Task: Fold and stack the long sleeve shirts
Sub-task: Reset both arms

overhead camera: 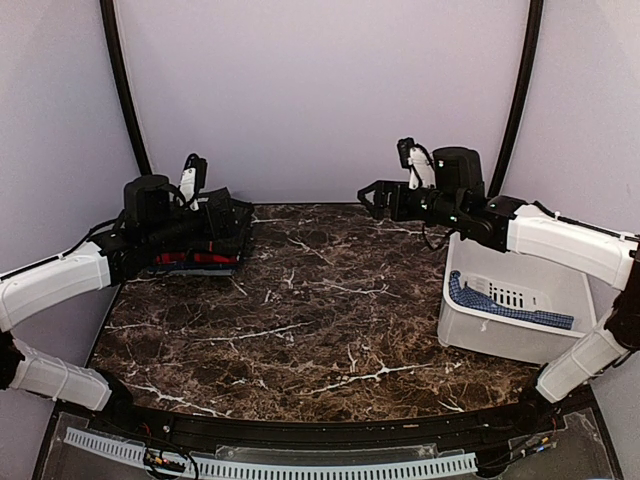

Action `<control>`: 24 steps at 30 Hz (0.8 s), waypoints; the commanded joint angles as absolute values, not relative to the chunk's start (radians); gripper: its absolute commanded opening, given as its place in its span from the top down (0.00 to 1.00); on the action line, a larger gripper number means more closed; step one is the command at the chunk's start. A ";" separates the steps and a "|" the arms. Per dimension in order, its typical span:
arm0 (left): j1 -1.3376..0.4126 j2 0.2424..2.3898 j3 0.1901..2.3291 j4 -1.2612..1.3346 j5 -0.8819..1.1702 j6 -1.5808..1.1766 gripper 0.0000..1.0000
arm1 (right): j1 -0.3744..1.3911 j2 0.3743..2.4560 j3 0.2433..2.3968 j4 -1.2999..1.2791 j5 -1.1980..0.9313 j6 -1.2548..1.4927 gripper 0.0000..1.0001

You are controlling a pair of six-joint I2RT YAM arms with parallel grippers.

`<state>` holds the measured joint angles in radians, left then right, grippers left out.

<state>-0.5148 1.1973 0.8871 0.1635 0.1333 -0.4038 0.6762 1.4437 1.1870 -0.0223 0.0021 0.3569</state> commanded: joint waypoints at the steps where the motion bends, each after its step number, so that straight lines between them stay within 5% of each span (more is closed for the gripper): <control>1: -0.518 1.182 0.885 0.195 0.129 -0.385 0.01 | 0.682 1.414 1.174 0.008 0.034 0.371 0.01; 24: -0.518 1.182 0.888 0.192 0.130 -0.383 0.01 | 0.682 1.397 1.161 0.011 0.026 0.357 0.01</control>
<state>-0.5148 1.1973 0.8871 0.1638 0.1329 -0.4019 0.6765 1.4269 1.1751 -0.0227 0.0200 0.3603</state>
